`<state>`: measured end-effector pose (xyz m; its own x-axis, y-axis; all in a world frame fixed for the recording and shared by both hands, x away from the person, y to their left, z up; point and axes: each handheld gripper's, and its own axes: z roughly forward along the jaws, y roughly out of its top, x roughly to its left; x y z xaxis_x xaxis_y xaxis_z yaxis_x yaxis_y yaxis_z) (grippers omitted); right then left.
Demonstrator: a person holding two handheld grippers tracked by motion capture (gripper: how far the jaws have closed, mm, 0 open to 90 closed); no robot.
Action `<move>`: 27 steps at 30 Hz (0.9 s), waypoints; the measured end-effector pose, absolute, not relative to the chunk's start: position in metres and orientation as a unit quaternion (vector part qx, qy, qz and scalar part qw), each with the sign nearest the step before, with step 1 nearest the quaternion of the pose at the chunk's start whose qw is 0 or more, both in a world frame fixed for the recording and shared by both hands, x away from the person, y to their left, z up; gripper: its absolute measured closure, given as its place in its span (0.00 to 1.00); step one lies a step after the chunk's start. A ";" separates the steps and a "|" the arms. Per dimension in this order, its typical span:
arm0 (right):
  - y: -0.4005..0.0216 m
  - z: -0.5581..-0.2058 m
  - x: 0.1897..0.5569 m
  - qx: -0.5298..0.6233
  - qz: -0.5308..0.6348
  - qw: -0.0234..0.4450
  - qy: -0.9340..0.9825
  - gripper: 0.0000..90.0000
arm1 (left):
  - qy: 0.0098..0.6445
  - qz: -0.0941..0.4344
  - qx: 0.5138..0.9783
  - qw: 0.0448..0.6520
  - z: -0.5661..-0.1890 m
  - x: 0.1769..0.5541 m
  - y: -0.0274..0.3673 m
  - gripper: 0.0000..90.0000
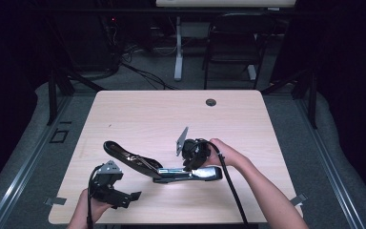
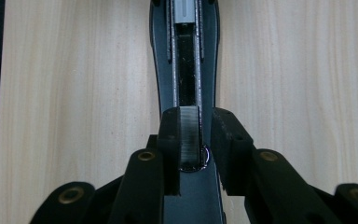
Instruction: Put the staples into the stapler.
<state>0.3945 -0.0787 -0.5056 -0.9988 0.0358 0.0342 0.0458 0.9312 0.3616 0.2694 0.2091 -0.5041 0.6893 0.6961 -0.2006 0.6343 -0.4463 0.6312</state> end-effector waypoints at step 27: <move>-0.116 -0.498 0.379 -0.161 -0.230 -0.049 -0.959 0.31 | 0.414 0.066 0.829 0.370 -0.499 0.270 0.216 0.00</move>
<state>0.3793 -0.1157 -0.4975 -0.9437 0.3302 -0.0195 0.2855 0.8430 0.4559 0.2700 0.2157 -0.4987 0.6477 0.7360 -0.1969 0.6377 -0.3823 0.6687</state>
